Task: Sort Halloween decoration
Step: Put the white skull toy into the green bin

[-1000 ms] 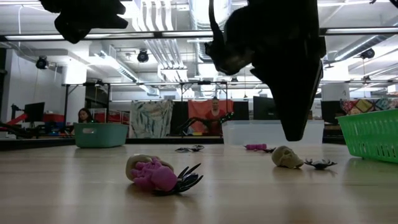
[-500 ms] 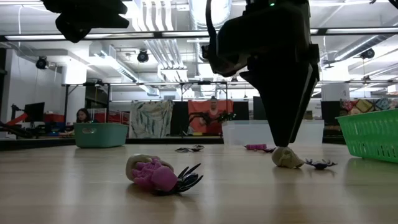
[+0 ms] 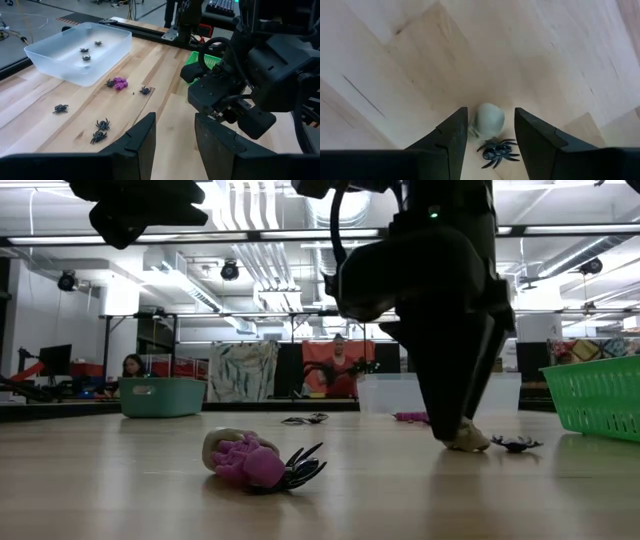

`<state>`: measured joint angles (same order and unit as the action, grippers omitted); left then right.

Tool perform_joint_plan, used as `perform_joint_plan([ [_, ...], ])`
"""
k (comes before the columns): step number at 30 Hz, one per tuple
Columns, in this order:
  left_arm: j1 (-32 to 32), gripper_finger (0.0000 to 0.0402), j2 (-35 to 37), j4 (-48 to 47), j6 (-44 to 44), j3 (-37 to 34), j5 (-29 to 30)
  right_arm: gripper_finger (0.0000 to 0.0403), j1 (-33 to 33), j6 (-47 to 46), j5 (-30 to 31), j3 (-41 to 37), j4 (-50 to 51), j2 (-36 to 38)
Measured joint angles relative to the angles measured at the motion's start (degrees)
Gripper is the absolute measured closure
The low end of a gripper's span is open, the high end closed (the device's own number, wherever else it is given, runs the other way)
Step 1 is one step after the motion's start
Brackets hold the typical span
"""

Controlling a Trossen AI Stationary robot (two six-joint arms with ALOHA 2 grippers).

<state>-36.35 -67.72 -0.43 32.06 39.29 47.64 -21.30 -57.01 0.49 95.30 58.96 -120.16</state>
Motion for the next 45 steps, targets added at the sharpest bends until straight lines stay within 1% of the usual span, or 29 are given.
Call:
perform_joint_plan([
  [5, 0.0, 0.0283, 0.0, 0.0, 0.0, 0.0, 0.1, 0.0252, 0.0, 0.0, 0.1, -0.9, -2.1, 0.0],
  [9, 0.0, 0.0283, 0.0, 0.0, 0.0, 0.0, 1.4, 0.0253, 0.0, 0.1, 0.1, -1.5, -3.9, 0.0],
  [12, 0.0, 0.0283, 0.0, 0.0, 0.0, 0.0, 1.4, 0.026, 0.0, 0.1, 0.1, -1.6, -4.4, 0.0],
  [25, 0.0, 0.0283, 0.0, 0.0, 0.0, 0.0, 1.4, 0.0346, 0.0, 0.6, 0.1, -1.7, -7.4, 0.0],
  [30, 0.0, 0.0283, 0.0, 0.0, 0.0, 0.0, 1.4, 0.0365, 0.3, 1.9, 0.8, -1.7, -7.4, 0.0],
  [33, 0.0, 0.0283, 0.0, 0.0, 0.0, 0.0, 1.4, 0.0373, 0.8, 4.8, 1.0, -1.6, -7.4, 0.0],
  [37, 0.0, 0.0283, 0.0, 0.0, 0.0, 0.0, 1.4, 0.0372, 1.7, 10.2, 1.0, -0.1, -7.4, 0.1],
  [39, 0.0, 0.0283, 0.0, 0.0, 0.0, 0.0, 1.4, 0.0364, 2.0, 12.7, -0.9, 0.6, -7.4, 0.3],
  [42, 0.0, 0.0283, 0.0, 0.0, 0.0, 0.0, 1.4, 0.0341, 2.0, 17.2, -6.2, 1.5, -6.9, 0.5],
  [45, 0.0, 0.0283, 0.0, 0.0, 0.0, 0.0, 1.4, 0.0309, 1.8, 19.4, -7.1, 2.7, -5.0, 0.5],
])
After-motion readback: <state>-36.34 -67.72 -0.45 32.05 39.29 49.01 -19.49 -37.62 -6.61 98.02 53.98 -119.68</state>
